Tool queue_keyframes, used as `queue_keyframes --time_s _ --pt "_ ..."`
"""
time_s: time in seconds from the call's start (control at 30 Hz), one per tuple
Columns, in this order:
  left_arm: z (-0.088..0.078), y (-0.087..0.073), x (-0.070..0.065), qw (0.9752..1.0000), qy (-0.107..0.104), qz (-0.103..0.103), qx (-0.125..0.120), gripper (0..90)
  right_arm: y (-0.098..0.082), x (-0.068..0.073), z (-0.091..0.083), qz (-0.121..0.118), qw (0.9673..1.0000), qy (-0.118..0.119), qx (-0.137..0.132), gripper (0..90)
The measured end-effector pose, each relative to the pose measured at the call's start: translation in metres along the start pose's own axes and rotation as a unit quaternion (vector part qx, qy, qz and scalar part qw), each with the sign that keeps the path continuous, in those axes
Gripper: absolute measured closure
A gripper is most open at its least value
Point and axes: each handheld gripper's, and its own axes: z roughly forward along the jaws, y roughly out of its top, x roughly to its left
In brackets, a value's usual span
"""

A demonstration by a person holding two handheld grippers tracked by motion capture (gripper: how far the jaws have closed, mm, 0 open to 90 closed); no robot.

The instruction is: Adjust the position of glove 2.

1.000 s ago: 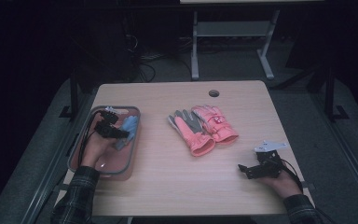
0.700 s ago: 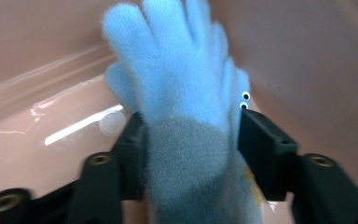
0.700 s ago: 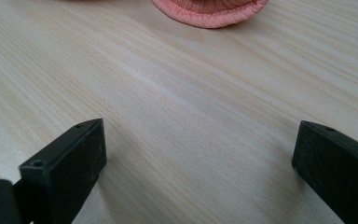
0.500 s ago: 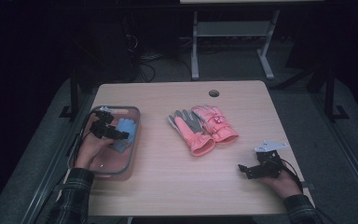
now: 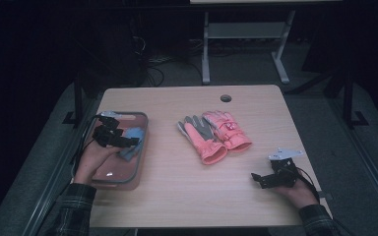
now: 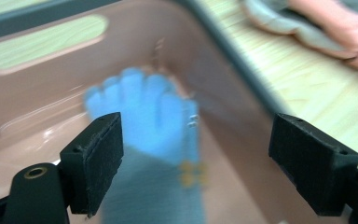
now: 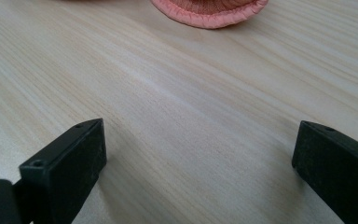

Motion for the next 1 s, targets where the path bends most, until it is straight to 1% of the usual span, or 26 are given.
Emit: queue_keyframes --time_s 0.03,0.13,0.17,0.2,0.23,0.27,0.3,0.33,0.4,0.43,0.5,0.53,0.57,0.67,0.7,0.77,0.83,0.87,0.9,0.93,0.97,1.0 --pt "0.000 0.000 0.000 1.0000 0.000 0.000 0.000 17.2 0.000 0.000 0.000 0.000 1.0000 0.000 0.000 2.3" --pt "-0.005 0.006 -0.013 0.9997 -0.018 0.004 -0.013 17.2 0.000 0.000 0.000 0.001 1.0000 0.000 0.000 2.2" --pt "-0.007 0.010 -0.024 0.9994 -0.028 0.013 -0.016 17.2 0.000 0.000 0.000 0.001 1.0000 0.000 0.000 2.3" --pt "-0.007 0.010 -0.024 0.9994 -0.028 0.013 -0.016 17.2 0.000 0.000 0.000 0.001 1.0000 0.000 0.000 2.3" --pt "-0.008 0.012 -0.033 0.9991 -0.034 0.017 -0.018 17.2 0.000 0.000 0.000 0.001 1.0000 0.000 0.000 2.3" --pt "-0.007 0.014 -0.045 0.9986 -0.040 0.027 -0.021 17.2 0.000 0.000 0.000 0.001 1.0000 0.000 0.000 2.2" --pt "-0.007 0.014 -0.045 0.9986 -0.040 0.027 -0.021 17.2 0.000 0.000 0.000 0.001 1.0000 0.000 0.000 2.2" --pt "-0.006 0.015 -0.058 0.9979 -0.049 0.034 -0.024 17.2 0.000 0.000 0.000 0.001 1.0000 0.000 0.000 2.3" --pt "-0.004 0.015 -0.071 0.9971 -0.057 0.042 -0.027 17.3 0.000 0.000 0.000 0.001 1.0000 0.000 0.000 2.3" --pt "-0.004 0.015 -0.071 0.9971 -0.057 0.042 -0.027 17.3 0.000 0.000 0.000 0.001 1.0000 0.000 0.000 2.3" --pt "-0.001 0.016 -0.084 0.9963 -0.065 0.046 -0.031 17.3 0.000 0.000 0.000 0.001 1.0000 0.000 0.000 2.3" --pt "-0.001 0.016 -0.088 0.9960 -0.068 0.050 -0.031 17.3 0.000 0.000 0.000 0.001 1.0000 0.000 0.000 2.3" --pt "0.003 0.015 -0.098 0.9954 -0.073 0.053 -0.032 17.3 0.000 0.000 0.000 0.001 1.0000 0.000 0.000 2.3" --pt "0.008 0.014 -0.113 0.9944 -0.079 0.064 -0.028 17.3 0.000 0.000 0.000 0.001 1.0000 0.000 0.000 2.3" --pt "0.009 0.013 -0.117 0.9942 -0.080 0.066 -0.028 17.3 0.000 0.000 0.000 0.001 1.0000 0.000 0.000 2.3" --pt "0.013 0.010 -0.127 0.9931 -0.085 0.077 -0.025 17.3 0.000 0.000 0.000 0.001 1.0000 0.000 0.000 2.3" --pt "0.018 0.007 -0.137 0.9926 -0.085 0.083 -0.023 17.4 0.000 0.000 0.000 0.001 1.0000 0.000 0.000 2.3" --pt "0.018 0.007 -0.137 0.9926 -0.085 0.083 -0.023 17.4 0.000 0.000 0.000 0.001 1.0000 0.000 0.000 2.4" --pt "0.024 0.003 -0.147 0.9920 -0.085 0.092 -0.016 17.5 0.000 0.000 0.000 0.002 1.0000 -0.001 0.000 2.6" --pt "0.027 0.000 -0.151 0.9913 -0.087 0.098 -0.012 17.5 0.000 0.001 0.000 0.007 1.0000 -0.003 0.001 2.6" --pt "0.030 -0.003 -0.156 0.9911 -0.089 0.099 -0.012 17.5 0.000 0.002 0.000 0.005 1.0000 -0.005 -0.001 3.3" --pt "0.034 -0.006 -0.160 0.9904 -0.091 0.104 -0.010 17.5 0.001 0.003 -0.001 0.008 1.0000 -0.004 0.003 5.5"
